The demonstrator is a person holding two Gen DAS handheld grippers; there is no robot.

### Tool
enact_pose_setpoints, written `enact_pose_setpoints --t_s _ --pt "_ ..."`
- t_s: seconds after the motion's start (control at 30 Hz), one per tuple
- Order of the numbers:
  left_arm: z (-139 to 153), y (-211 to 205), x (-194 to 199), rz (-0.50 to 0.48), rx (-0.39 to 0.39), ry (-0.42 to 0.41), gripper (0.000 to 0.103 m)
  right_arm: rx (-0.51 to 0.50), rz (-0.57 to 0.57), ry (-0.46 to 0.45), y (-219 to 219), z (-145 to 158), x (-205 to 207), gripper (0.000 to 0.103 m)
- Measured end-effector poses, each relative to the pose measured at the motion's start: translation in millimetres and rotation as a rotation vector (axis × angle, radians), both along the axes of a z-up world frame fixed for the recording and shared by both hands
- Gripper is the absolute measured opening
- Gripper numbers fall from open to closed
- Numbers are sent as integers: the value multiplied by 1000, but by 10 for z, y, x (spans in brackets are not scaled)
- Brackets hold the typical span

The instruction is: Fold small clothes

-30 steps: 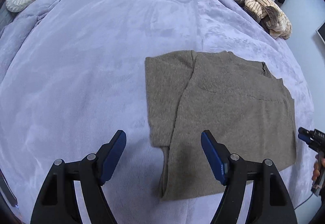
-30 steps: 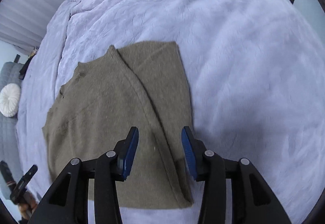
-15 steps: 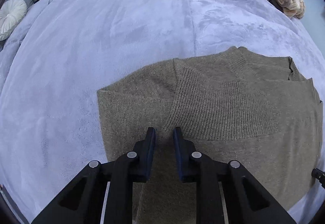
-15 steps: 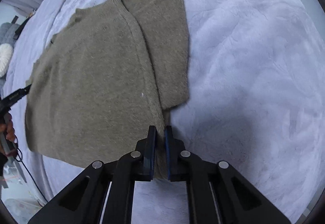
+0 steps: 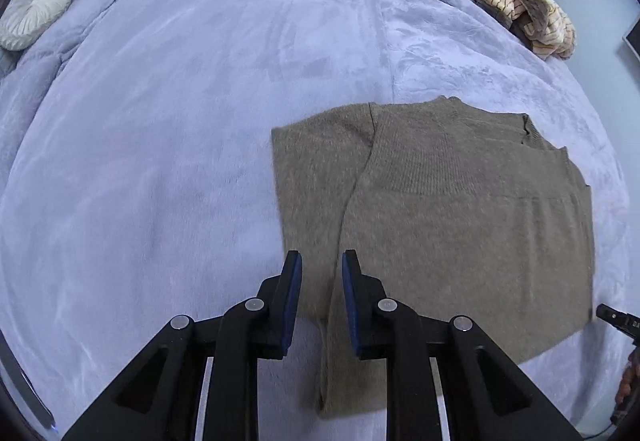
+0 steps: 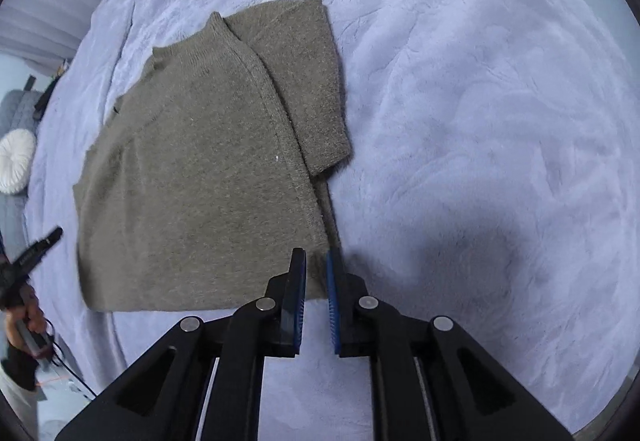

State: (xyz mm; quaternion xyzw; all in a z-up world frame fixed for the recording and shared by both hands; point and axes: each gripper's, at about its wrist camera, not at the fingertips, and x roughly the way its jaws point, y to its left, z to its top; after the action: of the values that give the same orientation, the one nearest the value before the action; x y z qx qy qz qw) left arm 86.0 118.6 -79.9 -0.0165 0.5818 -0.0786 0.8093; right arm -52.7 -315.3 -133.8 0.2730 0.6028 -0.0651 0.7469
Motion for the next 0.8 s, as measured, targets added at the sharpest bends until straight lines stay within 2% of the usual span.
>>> enact_pose_setpoints --t_s 0.1,0.23,0.43,0.53,0.6,0.8 --pt "-17 86 -337 30 -88 52 22 106 -80 -22 64 -10 -143 41" --pt "-103 -11 -685 5 -127 82 22 191 -82 -6 295 -124 -221 41" --pt "-433 -122 -761 12 -65 128 22 270 -59 33 697 -304 -134 41" --pt "-637 0 -752 50 -115 180 22 283 -34 43 834 -305 -162 41" --pt "-648 42 -774 62 -138 182 22 281 -5 49 926 -293 -129 41" --pt "-504 45 -865 57 -108 155 22 283 72 53 1248 -221 72 41"
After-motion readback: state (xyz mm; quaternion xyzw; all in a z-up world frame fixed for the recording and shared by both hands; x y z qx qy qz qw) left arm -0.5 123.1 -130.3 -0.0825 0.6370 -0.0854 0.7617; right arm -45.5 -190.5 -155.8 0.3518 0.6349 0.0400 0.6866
